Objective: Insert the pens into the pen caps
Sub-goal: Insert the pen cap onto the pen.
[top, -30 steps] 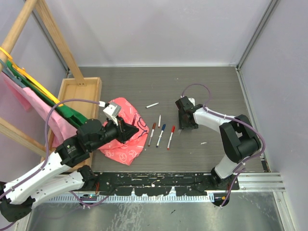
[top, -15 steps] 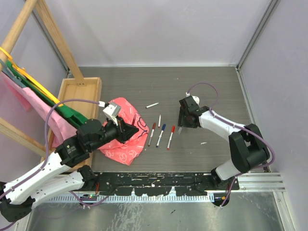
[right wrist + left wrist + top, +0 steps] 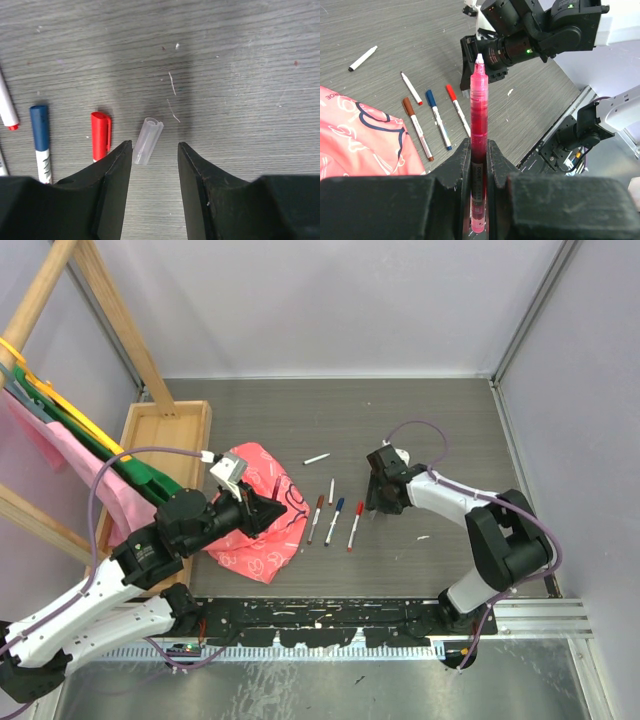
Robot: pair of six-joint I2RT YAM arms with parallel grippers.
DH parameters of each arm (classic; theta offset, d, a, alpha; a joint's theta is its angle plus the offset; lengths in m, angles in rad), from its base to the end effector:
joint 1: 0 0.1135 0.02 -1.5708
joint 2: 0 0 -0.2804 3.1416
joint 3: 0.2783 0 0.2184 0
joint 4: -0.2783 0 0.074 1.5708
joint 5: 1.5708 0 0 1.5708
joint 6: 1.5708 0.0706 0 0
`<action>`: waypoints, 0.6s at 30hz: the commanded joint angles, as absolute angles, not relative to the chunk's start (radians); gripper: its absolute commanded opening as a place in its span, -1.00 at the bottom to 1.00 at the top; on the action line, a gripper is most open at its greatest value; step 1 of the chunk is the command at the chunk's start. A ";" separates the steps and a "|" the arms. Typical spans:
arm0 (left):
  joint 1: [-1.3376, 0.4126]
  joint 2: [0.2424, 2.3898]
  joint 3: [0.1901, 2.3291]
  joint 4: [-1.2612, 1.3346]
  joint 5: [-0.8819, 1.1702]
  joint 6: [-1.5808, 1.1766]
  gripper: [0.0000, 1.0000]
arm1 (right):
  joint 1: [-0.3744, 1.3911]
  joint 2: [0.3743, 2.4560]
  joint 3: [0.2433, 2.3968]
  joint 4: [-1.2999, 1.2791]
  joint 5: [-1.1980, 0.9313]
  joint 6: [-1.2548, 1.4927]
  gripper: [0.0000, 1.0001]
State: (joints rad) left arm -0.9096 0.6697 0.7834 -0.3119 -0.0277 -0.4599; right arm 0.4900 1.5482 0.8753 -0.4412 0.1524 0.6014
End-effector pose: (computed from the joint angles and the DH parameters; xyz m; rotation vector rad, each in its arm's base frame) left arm 0.0898 -0.1122 0.3425 0.3968 1.8303 -0.9501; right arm 0.2509 0.1217 0.1808 0.1960 2.6632 0.1478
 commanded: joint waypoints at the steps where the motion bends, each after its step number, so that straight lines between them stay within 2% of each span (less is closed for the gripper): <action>1: -0.907 0.661 0.797 -0.278 -0.037 -0.459 -1.00 | 0.498 1.575 0.875 -0.418 0.159 0.618 -0.06; 9: -0.908 0.666 0.797 -0.275 -0.036 -0.459 -1.00 | 0.517 1.617 0.897 -0.417 0.161 0.613 -0.09; 18: -0.907 0.656 0.790 -0.282 -0.042 -0.462 -1.00 | 0.518 1.635 0.881 -0.452 0.187 0.584 -0.33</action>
